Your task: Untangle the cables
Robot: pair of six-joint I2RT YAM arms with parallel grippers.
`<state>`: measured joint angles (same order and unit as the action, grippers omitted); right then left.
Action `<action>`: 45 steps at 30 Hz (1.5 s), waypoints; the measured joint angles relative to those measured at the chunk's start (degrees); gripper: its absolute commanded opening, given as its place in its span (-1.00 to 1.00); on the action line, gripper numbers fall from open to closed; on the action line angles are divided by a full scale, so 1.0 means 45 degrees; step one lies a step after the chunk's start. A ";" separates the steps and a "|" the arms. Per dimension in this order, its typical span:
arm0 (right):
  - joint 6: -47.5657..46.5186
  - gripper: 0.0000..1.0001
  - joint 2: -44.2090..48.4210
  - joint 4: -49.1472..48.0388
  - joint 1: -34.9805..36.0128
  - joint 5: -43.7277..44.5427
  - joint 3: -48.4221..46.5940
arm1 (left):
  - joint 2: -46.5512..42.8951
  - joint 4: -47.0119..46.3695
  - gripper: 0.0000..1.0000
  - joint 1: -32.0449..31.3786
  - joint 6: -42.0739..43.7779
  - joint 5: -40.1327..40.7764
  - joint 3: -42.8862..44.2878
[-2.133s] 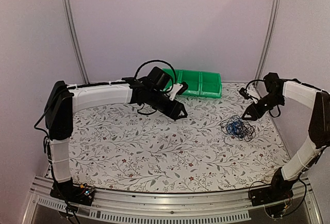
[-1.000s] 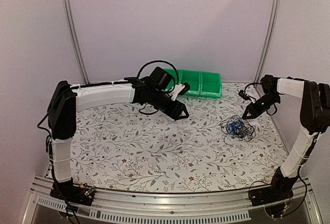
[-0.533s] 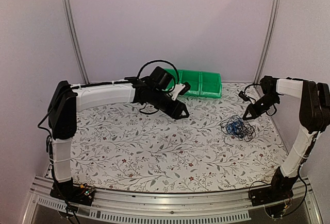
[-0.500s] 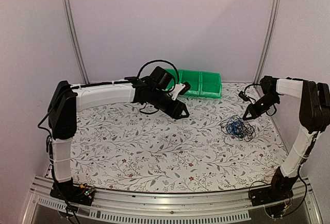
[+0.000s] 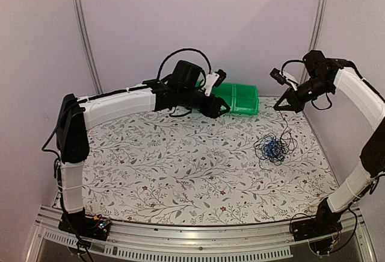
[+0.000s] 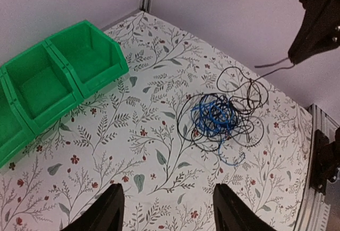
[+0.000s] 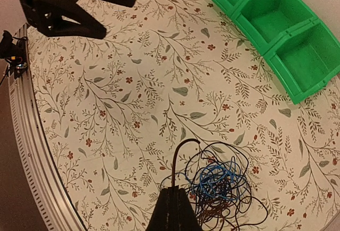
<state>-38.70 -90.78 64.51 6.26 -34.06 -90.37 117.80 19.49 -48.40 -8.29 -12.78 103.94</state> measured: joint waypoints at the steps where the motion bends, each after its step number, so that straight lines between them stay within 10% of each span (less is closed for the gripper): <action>1: -0.0058 -1.00 0.0291 0.0306 0.0355 -0.0185 -0.0282 | -0.0005 -0.0437 0.22 -0.0010 0.0044 0.0000 0.0189; 17: -0.0112 -1.00 0.0155 0.2157 0.1540 -0.1530 -0.4002 | 0.0063 -0.3521 0.21 -0.1316 0.2249 -0.1399 0.2715; 45: 0.0175 -1.00 -0.0874 0.2443 0.1695 -0.3007 -0.4833 | 0.1180 -0.3755 -0.58 -0.1603 0.3254 -0.0801 0.2963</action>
<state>-37.91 -94.72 75.50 13.89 -47.59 -112.12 123.11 2.59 -55.61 6.35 -16.38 117.27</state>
